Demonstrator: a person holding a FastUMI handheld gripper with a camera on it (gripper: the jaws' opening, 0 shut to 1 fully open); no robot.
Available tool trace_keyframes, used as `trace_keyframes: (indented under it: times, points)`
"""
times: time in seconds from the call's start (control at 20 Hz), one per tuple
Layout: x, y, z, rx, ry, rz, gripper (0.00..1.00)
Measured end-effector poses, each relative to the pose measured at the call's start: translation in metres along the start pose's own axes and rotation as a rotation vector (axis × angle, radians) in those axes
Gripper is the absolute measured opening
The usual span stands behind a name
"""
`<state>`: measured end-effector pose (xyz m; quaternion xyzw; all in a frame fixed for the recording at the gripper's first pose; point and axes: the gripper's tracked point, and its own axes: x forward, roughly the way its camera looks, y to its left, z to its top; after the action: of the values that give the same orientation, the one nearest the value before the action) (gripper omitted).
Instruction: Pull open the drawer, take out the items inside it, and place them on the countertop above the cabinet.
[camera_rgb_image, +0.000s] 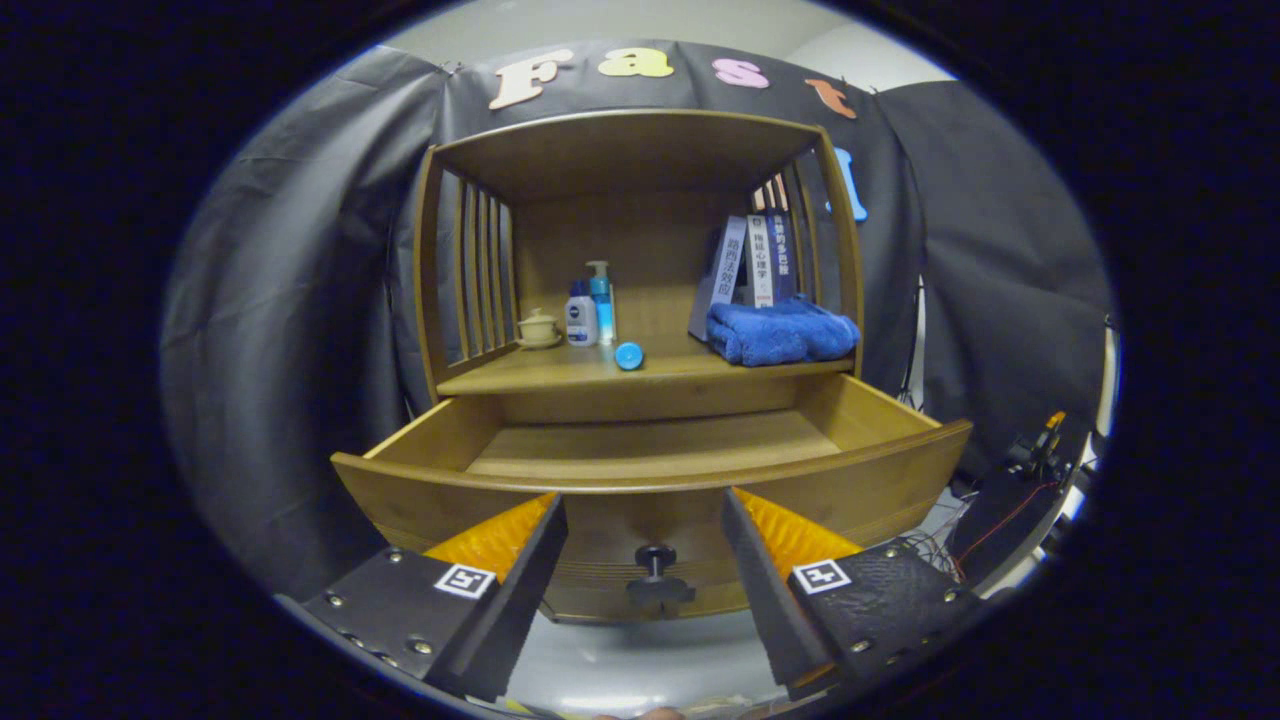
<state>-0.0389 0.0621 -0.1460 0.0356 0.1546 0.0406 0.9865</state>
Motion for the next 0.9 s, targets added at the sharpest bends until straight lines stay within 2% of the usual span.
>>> trace_keyframes:
  times: [0.2,0.45,0.65,0.9]
  points:
    - [0.013,0.006,-0.007,0.003,-0.002,0.038,0.93]
    - [0.016,0.005,-0.006,0.023,-0.037,0.041,0.92]
    - [0.025,-0.001,-0.008,-0.04,-0.013,-0.015,0.92]
    - [0.035,0.001,-0.002,-0.054,0.01,-0.001,0.98]
